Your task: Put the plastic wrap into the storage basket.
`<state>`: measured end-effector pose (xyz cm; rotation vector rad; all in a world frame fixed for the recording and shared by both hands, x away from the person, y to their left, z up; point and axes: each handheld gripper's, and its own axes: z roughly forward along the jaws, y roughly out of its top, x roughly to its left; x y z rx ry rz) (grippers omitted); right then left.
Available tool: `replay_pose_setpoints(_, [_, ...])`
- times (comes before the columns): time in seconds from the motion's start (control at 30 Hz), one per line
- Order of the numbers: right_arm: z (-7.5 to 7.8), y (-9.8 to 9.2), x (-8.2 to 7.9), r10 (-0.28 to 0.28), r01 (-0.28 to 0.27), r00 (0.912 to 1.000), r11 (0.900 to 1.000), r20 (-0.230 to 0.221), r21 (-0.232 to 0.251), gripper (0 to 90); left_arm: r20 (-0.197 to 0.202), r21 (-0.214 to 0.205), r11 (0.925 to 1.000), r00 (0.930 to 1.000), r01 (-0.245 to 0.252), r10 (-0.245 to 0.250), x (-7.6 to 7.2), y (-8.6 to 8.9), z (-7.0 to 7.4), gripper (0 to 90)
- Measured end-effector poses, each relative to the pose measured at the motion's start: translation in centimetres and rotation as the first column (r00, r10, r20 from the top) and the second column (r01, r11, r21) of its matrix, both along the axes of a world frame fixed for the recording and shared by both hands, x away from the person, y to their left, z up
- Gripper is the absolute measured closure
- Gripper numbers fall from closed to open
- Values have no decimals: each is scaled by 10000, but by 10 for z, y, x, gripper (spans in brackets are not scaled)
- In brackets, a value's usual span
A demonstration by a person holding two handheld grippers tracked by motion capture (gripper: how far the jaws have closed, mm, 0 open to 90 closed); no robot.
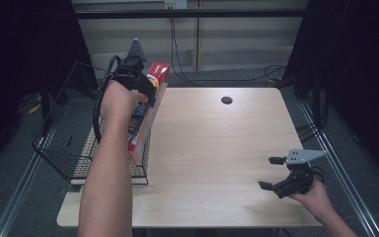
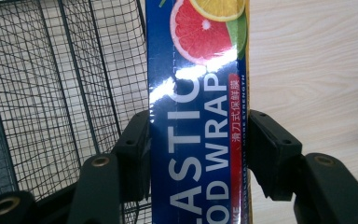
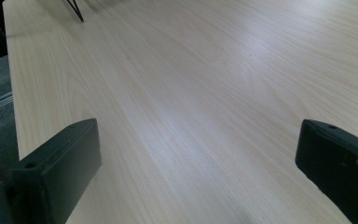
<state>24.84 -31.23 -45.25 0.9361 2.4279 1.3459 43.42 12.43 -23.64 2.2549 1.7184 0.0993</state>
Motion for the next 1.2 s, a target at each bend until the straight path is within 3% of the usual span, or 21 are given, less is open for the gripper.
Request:
replay_pose_setpoints(0.83, [1, 0, -1, -26, 26, 10000, 10000, 35, -21, 0, -108, 56, 9992, 9992, -397, 397, -4, 25, 9, 464])
replay_pose_setpoints(1.2, [0, 1, -1, 4, -4, 10000, 10000, 13, -41, 0, 31, 188, 9974, 9976, -695, 695, -6, 39, 13, 463])
